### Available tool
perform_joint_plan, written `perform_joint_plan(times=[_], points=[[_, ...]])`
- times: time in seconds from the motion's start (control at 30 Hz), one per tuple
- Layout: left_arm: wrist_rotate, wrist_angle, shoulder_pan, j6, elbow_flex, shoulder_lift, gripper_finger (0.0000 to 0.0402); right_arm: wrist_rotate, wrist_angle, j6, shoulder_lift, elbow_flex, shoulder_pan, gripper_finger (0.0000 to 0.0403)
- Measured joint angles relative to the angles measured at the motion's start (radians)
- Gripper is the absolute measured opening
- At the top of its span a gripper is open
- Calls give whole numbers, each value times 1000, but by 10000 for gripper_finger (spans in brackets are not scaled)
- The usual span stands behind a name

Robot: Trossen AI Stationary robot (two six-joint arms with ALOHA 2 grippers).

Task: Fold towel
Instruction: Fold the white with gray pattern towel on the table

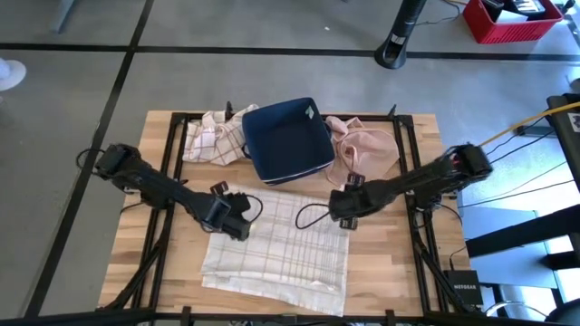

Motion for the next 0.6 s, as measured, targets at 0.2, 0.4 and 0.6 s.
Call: perform_joint_plan(times=[0.2,0.4,0.6], points=[[104,64,-111,-57,13,-33,136,-64,303,107,-83,-90,140,191],[101,175,-152,-160,-110,-19,136,-27,444,161,-29,-240,169,191],[92,258,-131,-184,-201,25,136,129,377,121,-17,-277,122,191]])
